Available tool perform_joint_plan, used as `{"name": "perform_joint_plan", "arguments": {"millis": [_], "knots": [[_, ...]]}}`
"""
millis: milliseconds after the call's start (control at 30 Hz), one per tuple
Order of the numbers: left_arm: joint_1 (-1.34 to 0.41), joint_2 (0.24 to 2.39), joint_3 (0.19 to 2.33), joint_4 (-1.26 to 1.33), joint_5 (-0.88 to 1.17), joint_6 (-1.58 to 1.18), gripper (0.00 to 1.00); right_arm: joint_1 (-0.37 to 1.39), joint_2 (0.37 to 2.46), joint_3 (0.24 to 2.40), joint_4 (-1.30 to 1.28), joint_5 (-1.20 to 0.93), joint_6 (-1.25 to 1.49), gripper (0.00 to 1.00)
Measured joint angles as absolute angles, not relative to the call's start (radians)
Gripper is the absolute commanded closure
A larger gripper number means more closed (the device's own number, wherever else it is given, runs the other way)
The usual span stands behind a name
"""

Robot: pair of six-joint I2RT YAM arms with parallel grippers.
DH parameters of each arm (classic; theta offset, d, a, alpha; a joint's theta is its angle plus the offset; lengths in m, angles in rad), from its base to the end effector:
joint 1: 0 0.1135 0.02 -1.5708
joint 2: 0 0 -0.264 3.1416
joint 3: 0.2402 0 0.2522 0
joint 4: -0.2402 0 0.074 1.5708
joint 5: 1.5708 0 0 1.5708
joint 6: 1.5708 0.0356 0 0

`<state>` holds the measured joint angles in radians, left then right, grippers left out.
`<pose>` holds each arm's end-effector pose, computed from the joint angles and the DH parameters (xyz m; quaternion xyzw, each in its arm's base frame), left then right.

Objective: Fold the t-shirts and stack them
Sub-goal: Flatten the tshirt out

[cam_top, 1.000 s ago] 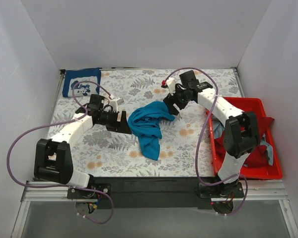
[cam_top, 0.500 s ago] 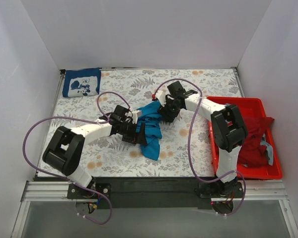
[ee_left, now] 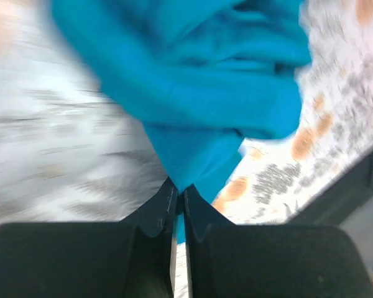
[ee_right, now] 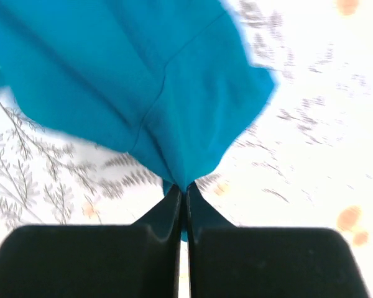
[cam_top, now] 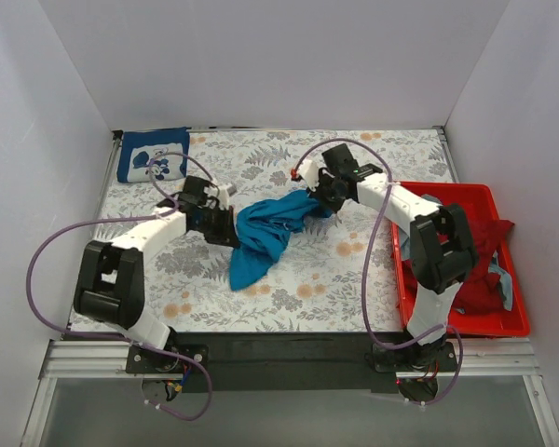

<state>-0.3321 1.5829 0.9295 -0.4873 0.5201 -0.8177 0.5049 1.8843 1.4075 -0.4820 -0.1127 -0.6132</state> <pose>0.2759 -0.1139 0.1809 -0.1737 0.9296 -0.3230 0.0365 0.3564 0.2015 0.2160 -0.5193 0.7981 0.0373 0.3032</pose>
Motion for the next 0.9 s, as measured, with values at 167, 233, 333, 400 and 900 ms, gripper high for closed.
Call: {"name": "perform_joint_plan", "arguments": {"millis": [167,233,333,400,900], "knots": [[-0.088,1.491,1.093,-0.643,0.422,-0.606,1.0,0.418,1.759,1.476,-0.548,-0.115,-0.649,0.99],[0.006,1.479,1.188,-0.683,0.381,-0.516,1.0,0.367,1.743,1.555,-0.573,-0.112,-0.664,0.99],[0.159,1.498,1.354,-0.732,0.358,-0.405,1.0,0.307,1.738,1.664,-0.595,-0.104,-0.686,0.99],[0.242,1.53,1.462,-0.754,0.365,-0.35,1.0,0.285,1.729,1.702,-0.611,-0.103,-0.696,0.99],[0.418,1.593,1.519,-1.023,0.557,-0.088,1.0,0.268,1.499,1.478,-0.709,-0.179,-0.772,0.99]]}}
